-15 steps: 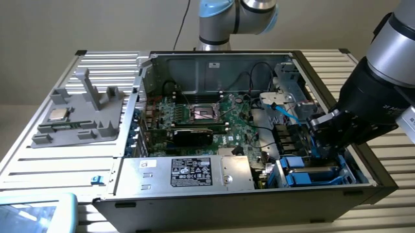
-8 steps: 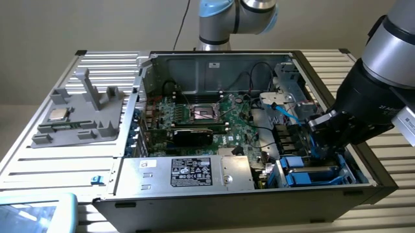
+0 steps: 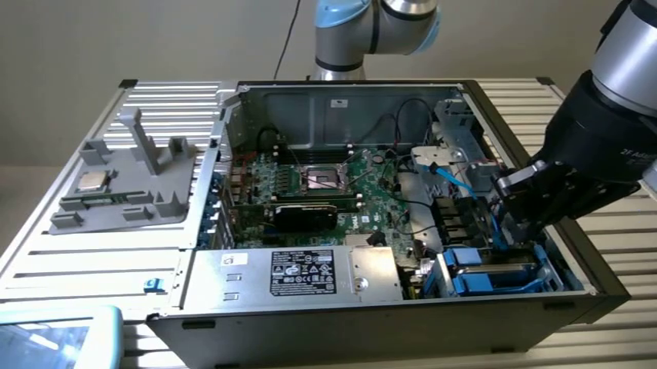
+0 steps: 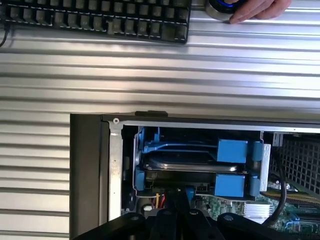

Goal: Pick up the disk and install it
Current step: 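Insert the second disk wire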

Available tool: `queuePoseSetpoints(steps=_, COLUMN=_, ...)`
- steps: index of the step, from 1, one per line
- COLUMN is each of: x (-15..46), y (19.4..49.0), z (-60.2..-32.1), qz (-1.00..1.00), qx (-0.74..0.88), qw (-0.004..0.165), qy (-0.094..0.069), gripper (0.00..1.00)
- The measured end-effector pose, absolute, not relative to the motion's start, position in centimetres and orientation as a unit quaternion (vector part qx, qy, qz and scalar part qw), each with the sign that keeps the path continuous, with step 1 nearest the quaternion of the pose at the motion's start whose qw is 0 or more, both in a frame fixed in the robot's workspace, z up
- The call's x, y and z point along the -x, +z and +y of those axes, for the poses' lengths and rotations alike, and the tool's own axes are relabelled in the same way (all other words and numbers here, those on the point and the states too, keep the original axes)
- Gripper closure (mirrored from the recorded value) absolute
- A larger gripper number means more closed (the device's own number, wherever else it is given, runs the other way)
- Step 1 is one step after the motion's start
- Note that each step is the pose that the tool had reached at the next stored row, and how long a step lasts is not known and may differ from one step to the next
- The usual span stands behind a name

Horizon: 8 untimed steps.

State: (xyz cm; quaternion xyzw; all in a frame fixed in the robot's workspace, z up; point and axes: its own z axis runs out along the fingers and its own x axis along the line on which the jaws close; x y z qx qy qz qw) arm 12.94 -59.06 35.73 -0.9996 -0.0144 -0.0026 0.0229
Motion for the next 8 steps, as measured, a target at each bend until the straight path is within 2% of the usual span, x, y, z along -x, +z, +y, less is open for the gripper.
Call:
queuePoseSetpoints(steps=5, x=-12.32, y=35.68, z=-59.06, qz=-0.014, qx=1.0, qw=0.023, qy=-0.003, gripper=0.89)
queuePoseSetpoints(steps=8, x=-12.32, y=35.46, z=-59.06, qz=-0.015, qx=1.0, qw=0.023, qy=-0.008, gripper=0.89)
